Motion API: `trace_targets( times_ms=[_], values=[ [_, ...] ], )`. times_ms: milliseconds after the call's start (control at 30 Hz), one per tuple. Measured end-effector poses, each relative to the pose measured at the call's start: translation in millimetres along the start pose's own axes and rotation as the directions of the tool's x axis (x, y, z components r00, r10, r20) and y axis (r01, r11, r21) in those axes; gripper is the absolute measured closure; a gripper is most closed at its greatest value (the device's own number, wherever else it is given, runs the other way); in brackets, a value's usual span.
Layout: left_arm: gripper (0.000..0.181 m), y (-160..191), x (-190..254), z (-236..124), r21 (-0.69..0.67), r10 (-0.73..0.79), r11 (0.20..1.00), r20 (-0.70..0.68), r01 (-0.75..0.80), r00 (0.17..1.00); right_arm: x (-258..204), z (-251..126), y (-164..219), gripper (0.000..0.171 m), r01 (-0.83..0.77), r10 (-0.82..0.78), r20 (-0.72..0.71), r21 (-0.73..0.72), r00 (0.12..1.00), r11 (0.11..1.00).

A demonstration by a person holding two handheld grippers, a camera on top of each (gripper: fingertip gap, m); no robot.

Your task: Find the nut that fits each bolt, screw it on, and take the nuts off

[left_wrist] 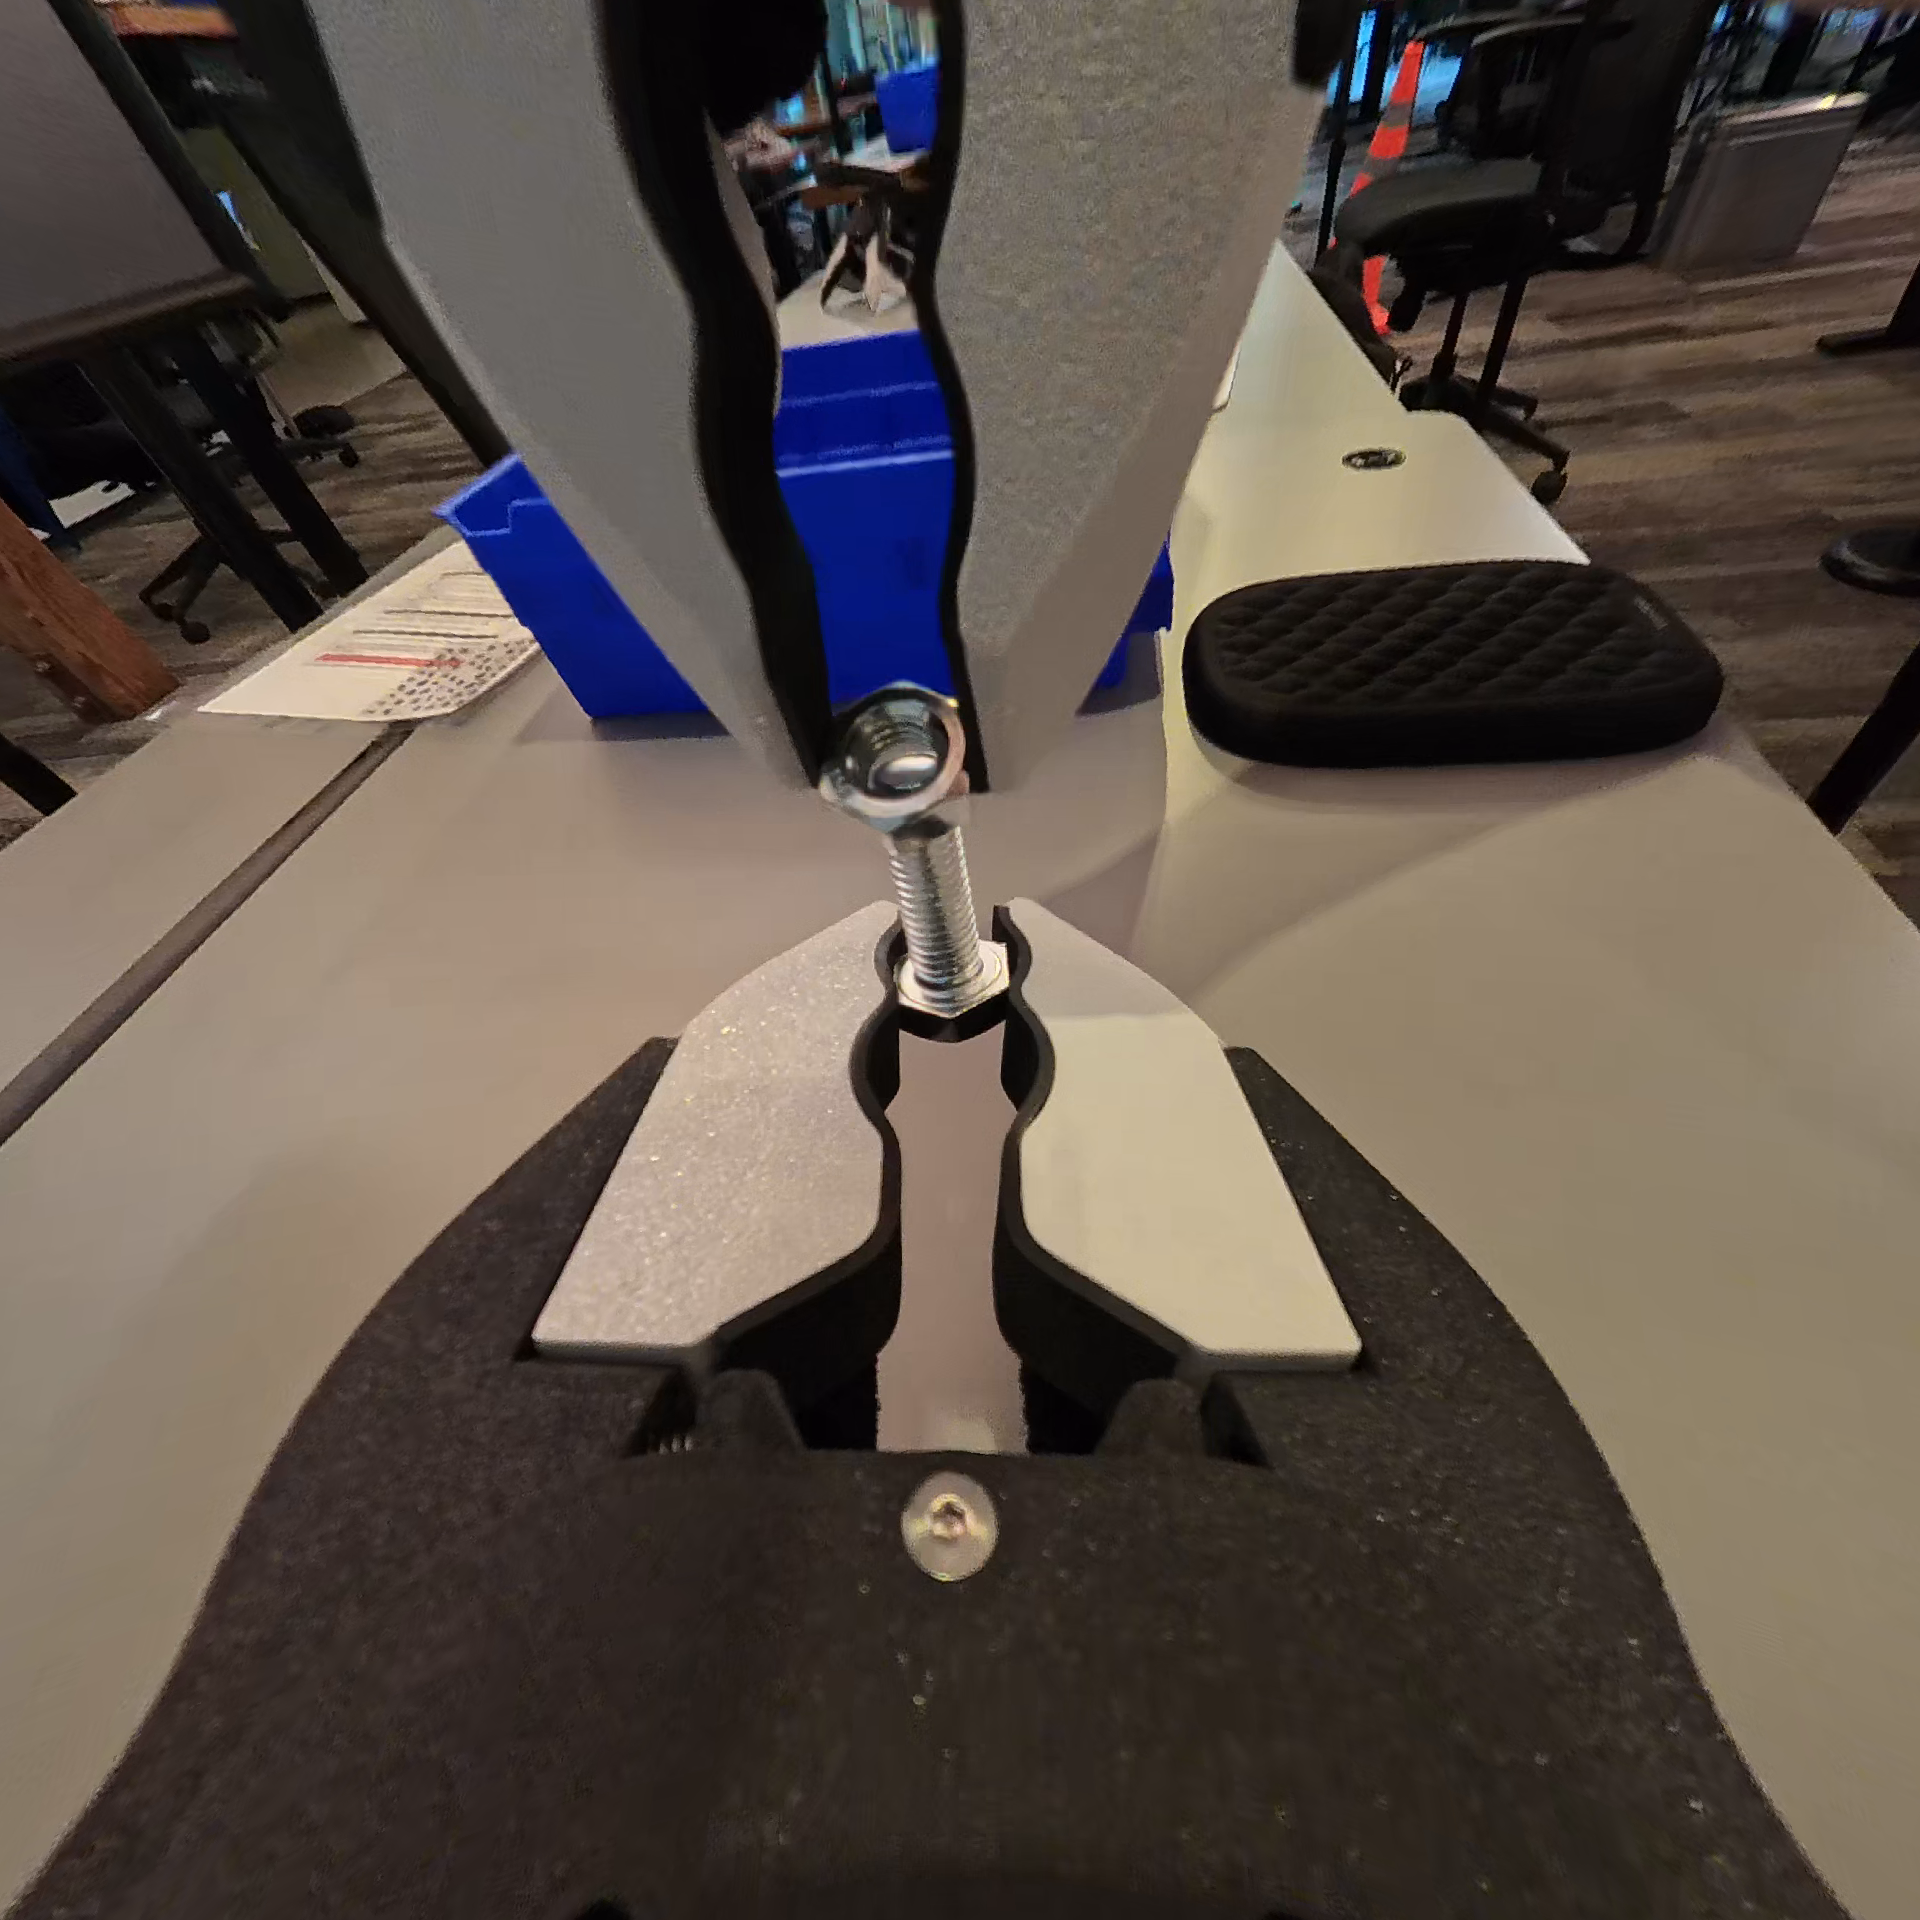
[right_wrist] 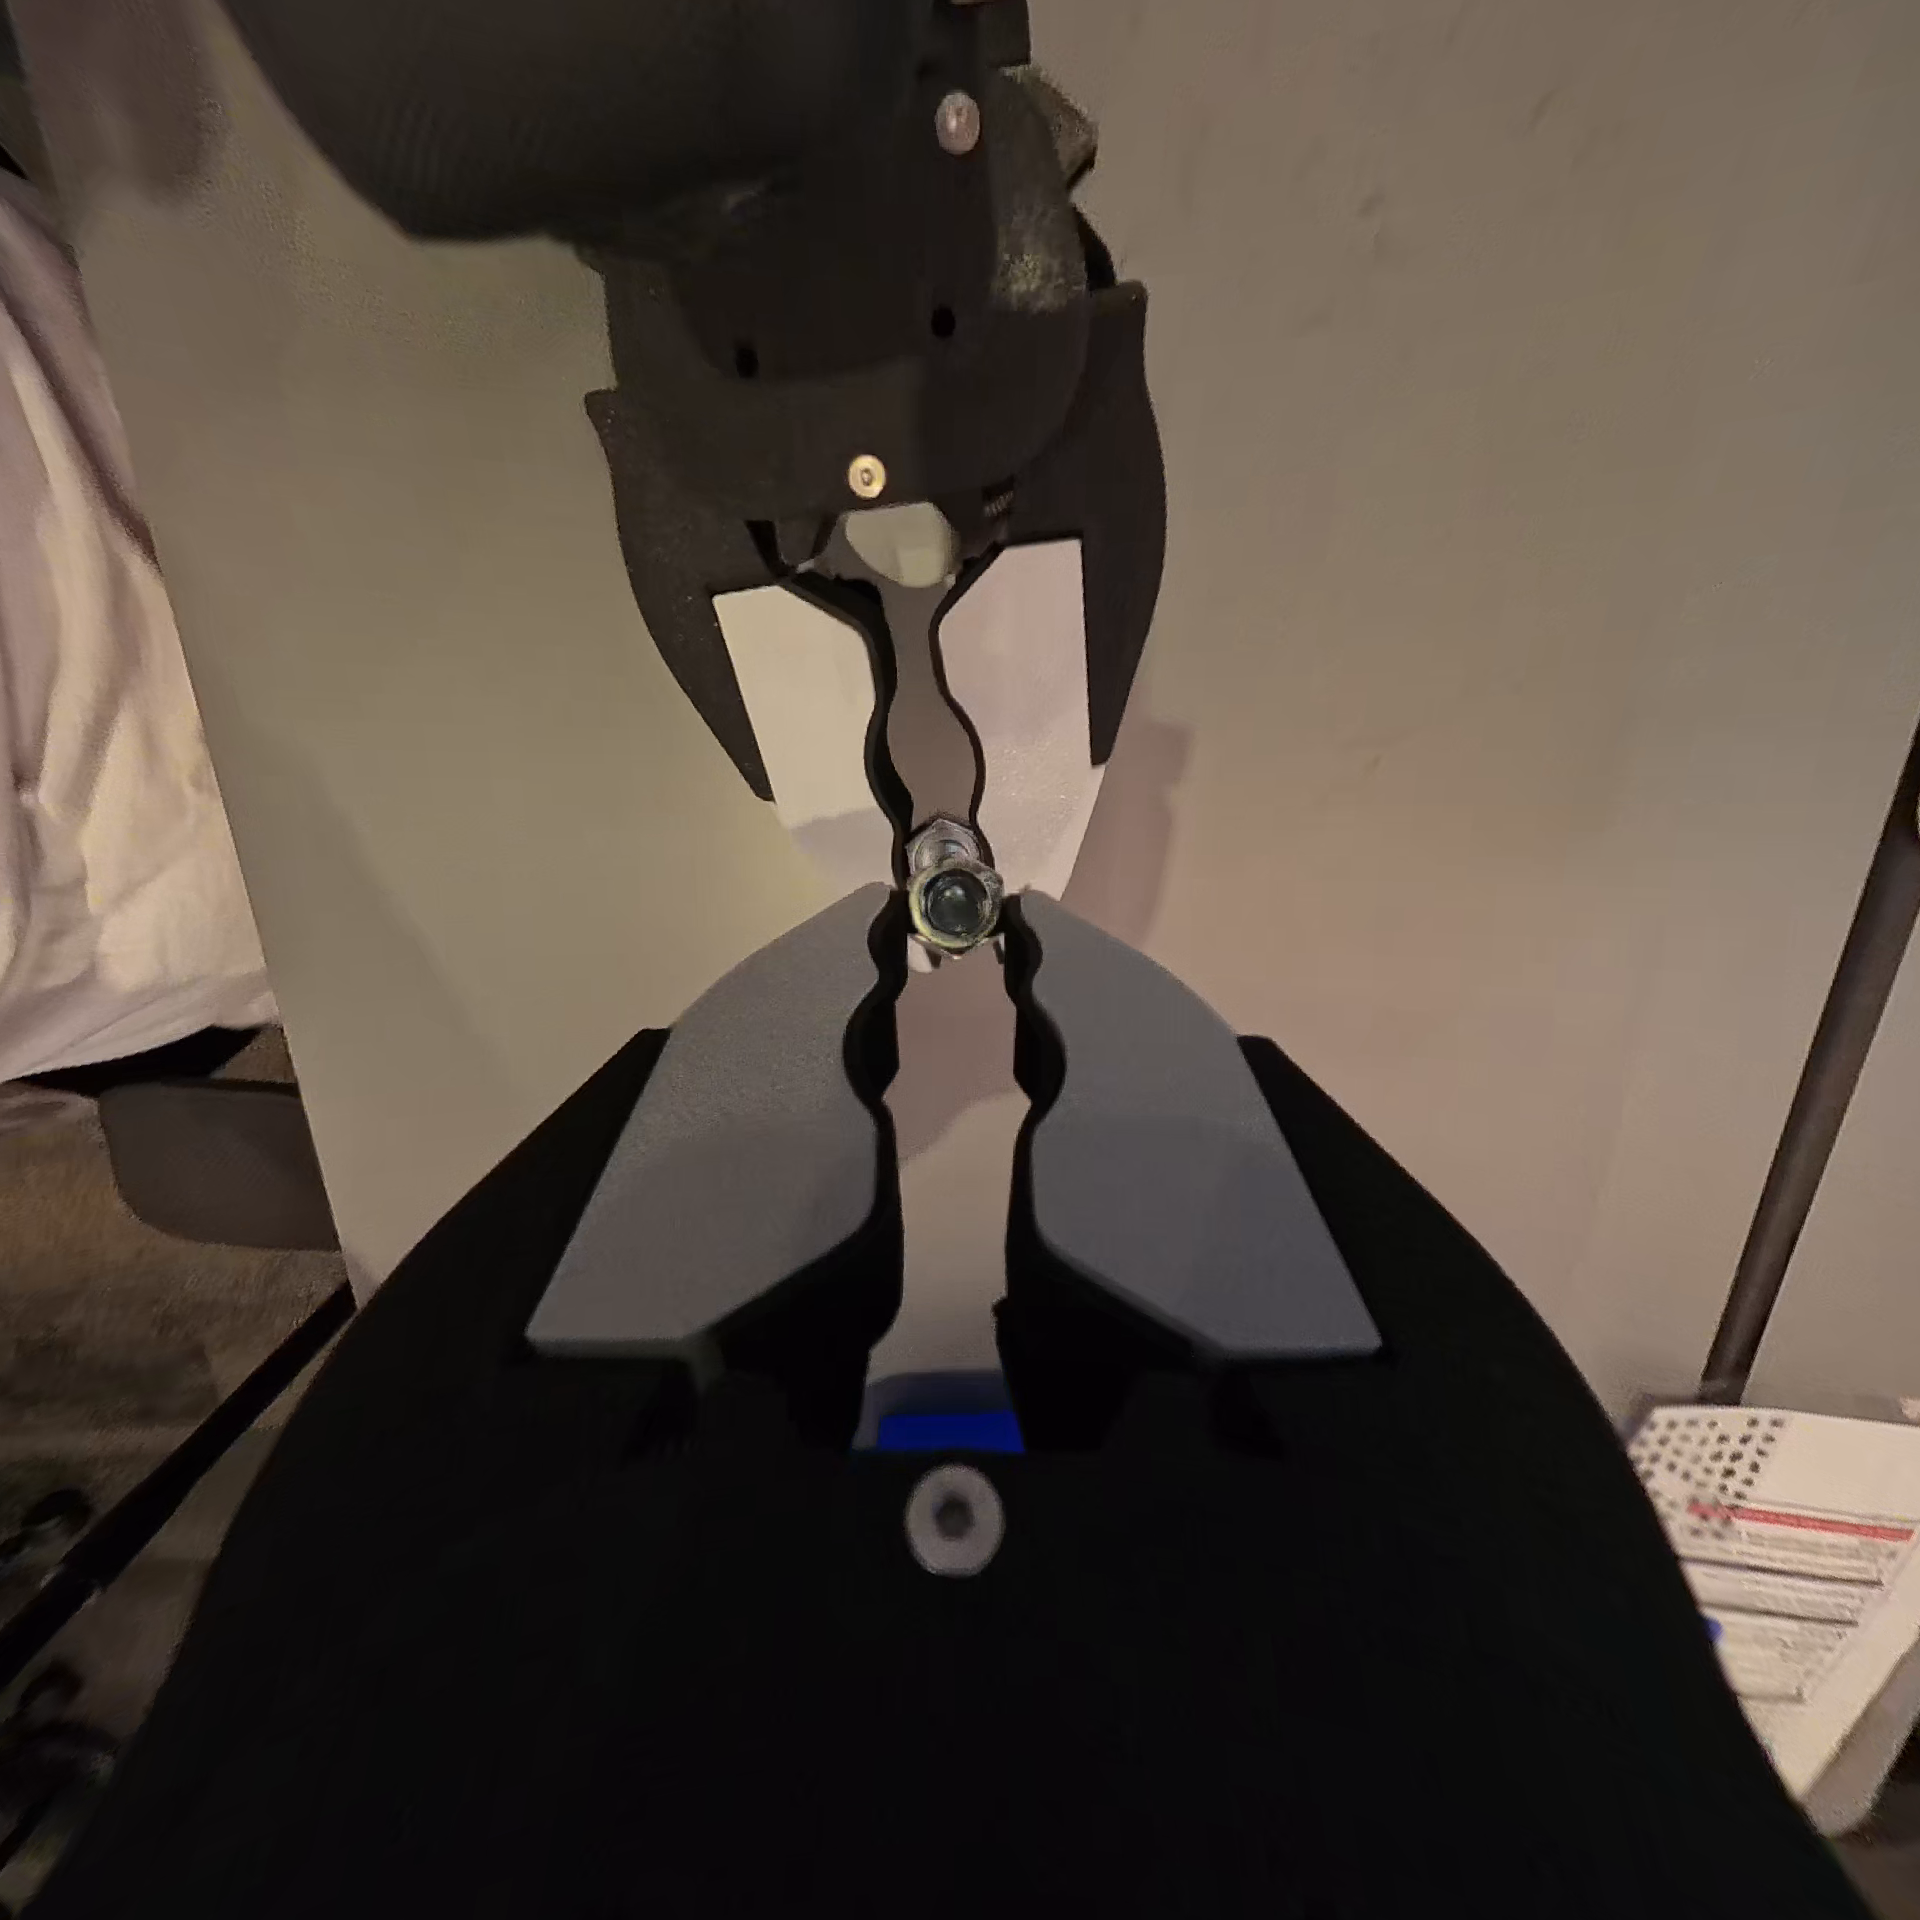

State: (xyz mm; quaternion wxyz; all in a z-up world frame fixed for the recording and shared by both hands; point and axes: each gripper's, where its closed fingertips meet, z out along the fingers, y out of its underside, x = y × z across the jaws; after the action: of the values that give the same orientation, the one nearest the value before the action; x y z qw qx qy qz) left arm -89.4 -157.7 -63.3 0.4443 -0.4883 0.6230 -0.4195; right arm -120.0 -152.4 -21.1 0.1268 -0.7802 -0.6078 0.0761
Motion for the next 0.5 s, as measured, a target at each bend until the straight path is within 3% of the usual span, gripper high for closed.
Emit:
trace_targets(
  times_ms=[267,500],
  values=[
    [0.167,-20.8,8.4,-8.4,0.125,0.006,0.992,-0.035,-0.002,0.999,-10.1,-14.9,-12.2,0.154,0.012,-0.019,0.026,0.223,0.999,0.975],
    [0.168,-39.0,31.4,-16.5,0.232,0.017,0.972,-0.171,0.024,0.985,-29.5,-27.1,-20.3,0.154,0.101,-0.132,0.070,0.335,0.989,0.937]
  ],
)
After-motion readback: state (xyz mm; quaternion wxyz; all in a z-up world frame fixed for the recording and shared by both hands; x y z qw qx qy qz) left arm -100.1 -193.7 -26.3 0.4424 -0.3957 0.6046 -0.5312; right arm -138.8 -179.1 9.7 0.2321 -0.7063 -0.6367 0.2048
